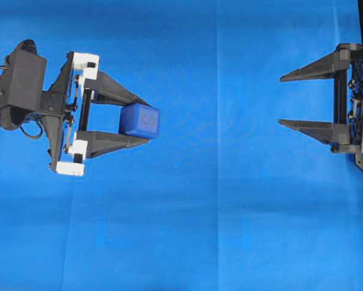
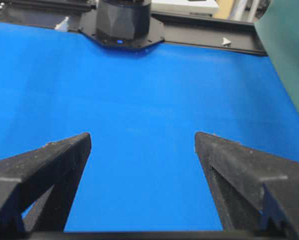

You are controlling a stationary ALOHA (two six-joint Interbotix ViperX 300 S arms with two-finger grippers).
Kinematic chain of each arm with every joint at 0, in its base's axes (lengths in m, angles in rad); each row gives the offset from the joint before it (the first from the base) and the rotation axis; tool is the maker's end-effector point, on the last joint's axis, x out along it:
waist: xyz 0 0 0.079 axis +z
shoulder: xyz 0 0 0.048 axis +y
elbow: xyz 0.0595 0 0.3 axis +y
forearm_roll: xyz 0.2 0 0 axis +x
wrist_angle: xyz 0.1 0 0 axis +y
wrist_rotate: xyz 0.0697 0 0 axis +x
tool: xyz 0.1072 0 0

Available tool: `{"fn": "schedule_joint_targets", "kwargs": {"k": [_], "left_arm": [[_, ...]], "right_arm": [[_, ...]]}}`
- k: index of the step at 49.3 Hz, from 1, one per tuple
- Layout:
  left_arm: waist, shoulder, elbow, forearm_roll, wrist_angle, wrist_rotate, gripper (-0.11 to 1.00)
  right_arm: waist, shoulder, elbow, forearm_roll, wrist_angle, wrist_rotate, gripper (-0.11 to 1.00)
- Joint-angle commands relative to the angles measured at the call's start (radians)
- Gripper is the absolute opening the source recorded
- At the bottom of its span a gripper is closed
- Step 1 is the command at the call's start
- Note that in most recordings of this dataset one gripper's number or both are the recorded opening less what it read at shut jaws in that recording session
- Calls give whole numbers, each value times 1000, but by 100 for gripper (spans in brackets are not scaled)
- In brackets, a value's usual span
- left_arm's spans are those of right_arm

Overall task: Handover the blue block to the right arm after grasping it with the left arm, then place it in the designated position.
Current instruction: 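Rotate the left gripper upright, holding the cube toward the center, then rotate the right gripper and open it facing the held cube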

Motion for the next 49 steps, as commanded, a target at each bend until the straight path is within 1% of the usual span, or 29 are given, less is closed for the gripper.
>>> {"fn": "schedule_joint_targets", "kwargs": {"k": [1, 25, 31, 33, 42, 46, 49], "left_arm": [[2, -15, -11, -2, -14, 3, 46], [3, -15, -9, -6, -14, 3, 46], [3, -15, -11, -6, -14, 0, 46], [3, -15, -11, -6, -14, 0, 46], [3, -17, -11, -6, -14, 0, 46], [3, -15, -11, -6, -14, 0, 46], [3, -17, -9, -6, -14, -2, 46]], "right_arm": [[-2, 5, -28, 3, -11, 2, 96], [-2, 5, -31, 3, -8, 2, 96], [-3, 5, -35, -11, -2, -11, 96], [-3, 3, -38, -25, 3, -18, 96], [-2, -3, -60, -137, 28, -75, 94], [-3, -5, -75, -195, 41, -114, 93], [-2, -6, -87, -249, 52, -147, 93]]}}
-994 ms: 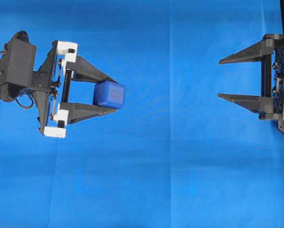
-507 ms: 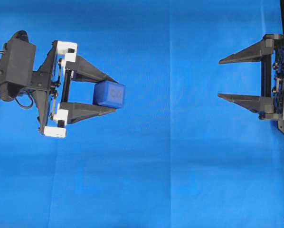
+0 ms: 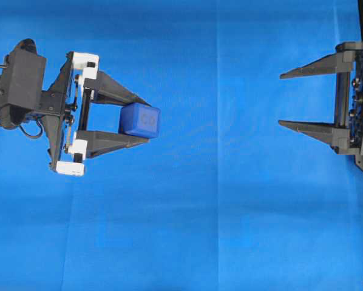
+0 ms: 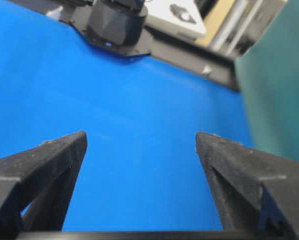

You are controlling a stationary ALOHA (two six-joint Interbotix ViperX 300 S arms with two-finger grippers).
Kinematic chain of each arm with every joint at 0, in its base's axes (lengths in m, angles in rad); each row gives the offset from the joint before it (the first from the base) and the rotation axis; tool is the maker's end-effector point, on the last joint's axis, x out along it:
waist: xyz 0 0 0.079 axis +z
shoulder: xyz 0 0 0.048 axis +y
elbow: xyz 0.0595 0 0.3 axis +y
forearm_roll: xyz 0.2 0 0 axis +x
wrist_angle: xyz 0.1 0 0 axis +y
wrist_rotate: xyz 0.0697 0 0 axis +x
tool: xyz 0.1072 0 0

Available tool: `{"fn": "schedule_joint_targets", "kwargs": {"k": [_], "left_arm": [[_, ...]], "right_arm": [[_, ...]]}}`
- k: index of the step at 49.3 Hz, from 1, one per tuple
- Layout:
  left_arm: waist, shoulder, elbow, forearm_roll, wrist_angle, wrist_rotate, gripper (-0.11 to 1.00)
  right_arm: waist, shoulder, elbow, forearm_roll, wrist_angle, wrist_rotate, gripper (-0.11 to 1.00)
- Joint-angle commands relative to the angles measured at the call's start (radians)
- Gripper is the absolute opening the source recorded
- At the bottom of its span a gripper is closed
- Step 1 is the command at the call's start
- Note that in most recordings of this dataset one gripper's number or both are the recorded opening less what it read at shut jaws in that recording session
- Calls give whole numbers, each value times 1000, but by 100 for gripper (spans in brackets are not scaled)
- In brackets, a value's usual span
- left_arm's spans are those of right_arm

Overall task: Handover the blue block to the right arm after grasping it with the left arm, then place it in the designated position.
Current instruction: 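Rotate the right gripper and open it facing the held cube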

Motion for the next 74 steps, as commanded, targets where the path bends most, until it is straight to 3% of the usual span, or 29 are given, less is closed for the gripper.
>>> {"fn": "schedule_joint_targets", "kwargs": {"k": [1, 23, 28, 33, 45, 74], "left_arm": [[2, -17, -11, -2, -11, -2, 46], [5, -17, -11, -2, -17, -2, 46], [5, -17, -12, -2, -17, -2, 46], [8, -17, -12, -2, -18, -2, 46], [11, -17, -12, -2, -18, -2, 46], [12, -17, -11, -2, -17, -2, 46]], "right_arm": [[-3, -2, -43, -67, 11, -34, 93], [11, -8, -74, -417, 21, -301, 93], [26, 2, -74, -511, 18, -348, 93], [32, 3, -77, -571, -5, -374, 93], [32, 5, -78, -649, -63, -383, 93], [34, 5, -78, -650, -64, -377, 93]]}}
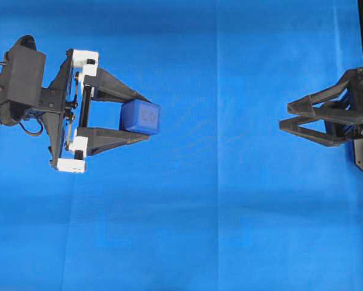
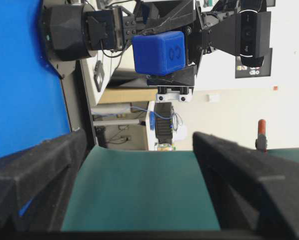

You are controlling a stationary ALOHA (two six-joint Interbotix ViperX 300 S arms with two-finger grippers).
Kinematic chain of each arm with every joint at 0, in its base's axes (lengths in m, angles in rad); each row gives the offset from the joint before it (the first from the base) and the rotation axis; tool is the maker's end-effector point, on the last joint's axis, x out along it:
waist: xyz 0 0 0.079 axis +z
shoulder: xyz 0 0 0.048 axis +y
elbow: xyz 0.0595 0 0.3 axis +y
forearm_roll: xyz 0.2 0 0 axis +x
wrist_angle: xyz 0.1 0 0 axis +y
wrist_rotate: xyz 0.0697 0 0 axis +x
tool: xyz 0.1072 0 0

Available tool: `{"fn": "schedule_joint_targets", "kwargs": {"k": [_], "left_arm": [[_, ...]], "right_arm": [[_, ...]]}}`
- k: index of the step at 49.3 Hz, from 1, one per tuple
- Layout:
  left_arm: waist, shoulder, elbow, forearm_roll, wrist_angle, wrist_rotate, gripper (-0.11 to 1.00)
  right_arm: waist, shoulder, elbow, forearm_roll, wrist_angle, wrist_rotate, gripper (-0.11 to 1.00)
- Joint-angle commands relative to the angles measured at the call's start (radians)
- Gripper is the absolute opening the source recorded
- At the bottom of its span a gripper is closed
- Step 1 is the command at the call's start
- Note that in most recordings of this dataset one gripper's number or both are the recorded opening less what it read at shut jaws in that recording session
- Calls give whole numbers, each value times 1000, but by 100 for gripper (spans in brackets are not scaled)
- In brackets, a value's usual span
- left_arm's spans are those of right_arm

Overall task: Handover the blue block to the right arm after grasping it with the left arm, then place it in the designated position.
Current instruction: 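Rotate the right gripper and open it facing the held cube, then move the right gripper to the cube held by the left gripper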

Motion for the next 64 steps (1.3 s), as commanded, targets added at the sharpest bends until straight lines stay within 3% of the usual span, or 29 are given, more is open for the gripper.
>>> {"fn": "schedule_joint_targets", "kwargs": {"k": [1, 43, 64], "left_arm": [[5, -15, -11, -2, -9, 0, 46], [5, -15, -11, -2, -11, -2, 46], [5, -15, -11, -2, -9, -3, 46]], "right_arm": [[2, 5, -28, 2, -5, 3, 93], [2, 29, -35, 2, -3, 5, 93], [0, 201, -169, 2, -6, 5, 93]]}}
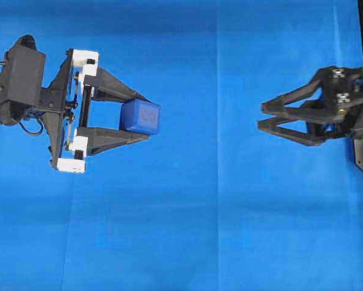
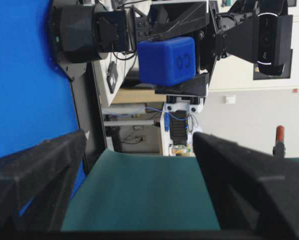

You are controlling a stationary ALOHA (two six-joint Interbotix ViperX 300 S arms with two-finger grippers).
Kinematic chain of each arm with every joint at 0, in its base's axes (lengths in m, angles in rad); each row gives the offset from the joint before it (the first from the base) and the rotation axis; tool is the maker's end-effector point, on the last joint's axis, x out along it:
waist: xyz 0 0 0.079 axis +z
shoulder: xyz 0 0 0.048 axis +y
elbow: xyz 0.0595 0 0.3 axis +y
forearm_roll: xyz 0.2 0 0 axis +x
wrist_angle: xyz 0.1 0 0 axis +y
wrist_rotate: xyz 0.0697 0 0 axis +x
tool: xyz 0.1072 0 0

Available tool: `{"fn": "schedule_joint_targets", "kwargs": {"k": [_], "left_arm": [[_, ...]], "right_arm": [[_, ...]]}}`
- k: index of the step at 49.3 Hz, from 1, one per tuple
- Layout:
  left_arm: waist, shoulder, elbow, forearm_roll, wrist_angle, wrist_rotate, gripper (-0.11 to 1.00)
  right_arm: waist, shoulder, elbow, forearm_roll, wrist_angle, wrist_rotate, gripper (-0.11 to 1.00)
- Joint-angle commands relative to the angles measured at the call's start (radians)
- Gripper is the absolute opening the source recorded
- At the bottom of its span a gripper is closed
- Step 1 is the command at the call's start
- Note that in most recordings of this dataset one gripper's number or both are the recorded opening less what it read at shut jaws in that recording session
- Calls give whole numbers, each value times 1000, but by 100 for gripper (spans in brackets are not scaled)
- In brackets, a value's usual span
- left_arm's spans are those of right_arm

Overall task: Handover the blue block to the right arm after grasping it with the left arm, then place it in the designated position.
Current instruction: 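Move the right gripper to the cube held by the left gripper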

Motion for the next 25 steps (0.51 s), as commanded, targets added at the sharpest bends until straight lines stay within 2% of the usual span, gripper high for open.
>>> {"fn": "schedule_joint_targets", "kwargs": {"k": [1, 25], "left_arm": [[3, -18, -11, -2, -11, -2, 46], [3, -17, -11, -2, -6, -2, 46]], "right_arm": [[0, 41, -58, 2, -9, 3, 93], [-2, 324, -298, 2, -9, 3, 93]]}}
